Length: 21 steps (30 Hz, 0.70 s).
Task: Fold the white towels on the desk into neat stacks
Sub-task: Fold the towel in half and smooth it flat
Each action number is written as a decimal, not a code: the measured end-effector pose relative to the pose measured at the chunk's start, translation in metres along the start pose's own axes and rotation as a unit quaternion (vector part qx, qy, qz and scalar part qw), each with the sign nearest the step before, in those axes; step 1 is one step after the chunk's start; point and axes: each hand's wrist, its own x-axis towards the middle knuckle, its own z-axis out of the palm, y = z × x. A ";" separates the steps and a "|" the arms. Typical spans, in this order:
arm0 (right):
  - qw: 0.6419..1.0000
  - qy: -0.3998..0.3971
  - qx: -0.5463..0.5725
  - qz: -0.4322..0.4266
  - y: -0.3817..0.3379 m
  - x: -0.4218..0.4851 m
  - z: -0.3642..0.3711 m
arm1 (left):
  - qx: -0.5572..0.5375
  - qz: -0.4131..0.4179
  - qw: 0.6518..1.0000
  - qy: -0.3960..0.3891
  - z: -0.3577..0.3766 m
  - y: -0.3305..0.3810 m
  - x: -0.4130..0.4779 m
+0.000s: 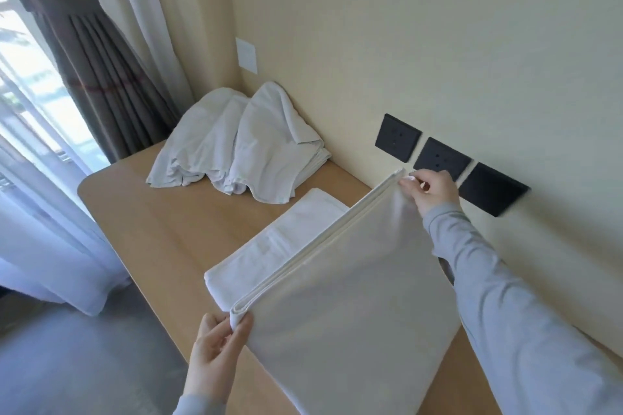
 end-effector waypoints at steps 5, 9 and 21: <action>0.994 -0.086 -0.050 0.049 -0.030 0.034 0.100 | -0.004 -0.074 0.997 -0.007 -0.037 -0.027 0.088; 0.978 -0.165 -0.070 0.103 -0.028 0.050 0.170 | 0.016 -0.119 0.993 -0.014 -0.048 -0.058 0.132; 0.931 -0.182 -0.316 -0.034 -0.007 0.078 0.225 | 0.051 -0.160 0.986 0.013 -0.050 -0.071 0.156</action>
